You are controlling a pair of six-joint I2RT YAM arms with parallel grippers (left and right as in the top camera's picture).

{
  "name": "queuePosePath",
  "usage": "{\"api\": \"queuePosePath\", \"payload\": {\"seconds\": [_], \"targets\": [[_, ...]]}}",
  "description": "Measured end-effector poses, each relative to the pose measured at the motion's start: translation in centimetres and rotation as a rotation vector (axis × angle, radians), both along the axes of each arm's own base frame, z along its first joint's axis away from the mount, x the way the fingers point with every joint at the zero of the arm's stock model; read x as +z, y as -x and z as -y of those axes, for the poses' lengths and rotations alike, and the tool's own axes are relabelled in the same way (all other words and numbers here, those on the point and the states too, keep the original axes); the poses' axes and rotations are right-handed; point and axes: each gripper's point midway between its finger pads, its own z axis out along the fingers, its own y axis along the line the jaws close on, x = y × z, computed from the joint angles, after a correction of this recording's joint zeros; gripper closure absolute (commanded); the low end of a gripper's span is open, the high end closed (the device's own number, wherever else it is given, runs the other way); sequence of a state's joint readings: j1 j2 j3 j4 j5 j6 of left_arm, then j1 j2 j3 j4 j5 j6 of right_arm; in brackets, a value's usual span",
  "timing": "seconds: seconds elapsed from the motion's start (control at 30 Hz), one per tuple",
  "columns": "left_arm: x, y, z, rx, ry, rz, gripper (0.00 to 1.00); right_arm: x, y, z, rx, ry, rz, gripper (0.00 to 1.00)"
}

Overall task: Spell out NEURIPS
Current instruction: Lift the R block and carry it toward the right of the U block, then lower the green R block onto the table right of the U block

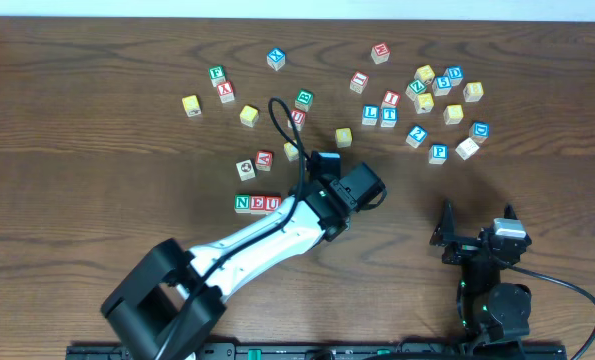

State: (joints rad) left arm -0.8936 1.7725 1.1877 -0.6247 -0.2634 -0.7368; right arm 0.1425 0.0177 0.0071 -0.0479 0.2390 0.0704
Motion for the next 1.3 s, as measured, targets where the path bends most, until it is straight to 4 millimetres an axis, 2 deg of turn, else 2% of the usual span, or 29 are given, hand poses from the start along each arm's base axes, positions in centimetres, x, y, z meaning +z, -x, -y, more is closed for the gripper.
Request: {"api": "queuePosePath", "payload": {"seconds": [0.27, 0.4, 0.47, 0.57, 0.8, 1.13, 1.3], "targets": [[-0.6, -0.6, 0.9, -0.001, 0.035, 0.023, 0.75, 0.0, 0.0, 0.0, 0.000, 0.001, -0.001, 0.01], [-2.4, -0.1, 1.2, -0.021, 0.090, 0.000, 0.75, 0.0, 0.0, 0.0, 0.000, 0.000, 0.000, 0.01], [-3.6, 0.6, 0.6, -0.026, 0.093, -0.037, 0.75, 0.0, 0.0, 0.0, 0.000, 0.000, 0.000, 0.01], [-4.3, 0.9, 0.0, -0.035, 0.092, -0.070, 0.75, 0.0, 0.0, 0.0, 0.000, 0.000, 0.000, 0.01], [-4.3, 0.2, -0.6, -0.032, 0.104, -0.080, 0.75, 0.0, 0.0, 0.0, 0.000, 0.000, 0.000, 0.01], [-4.7, -0.5, -3.4, 0.008, 0.067, -0.127, 0.75, 0.0, 0.0, 0.0, 0.000, 0.000, 0.000, 0.01], [-4.8, -1.0, -4.0, 0.004, 0.061, -0.128, 0.74, 0.0, 0.0, 0.0, 0.000, 0.000, 0.000, 0.01]]}}
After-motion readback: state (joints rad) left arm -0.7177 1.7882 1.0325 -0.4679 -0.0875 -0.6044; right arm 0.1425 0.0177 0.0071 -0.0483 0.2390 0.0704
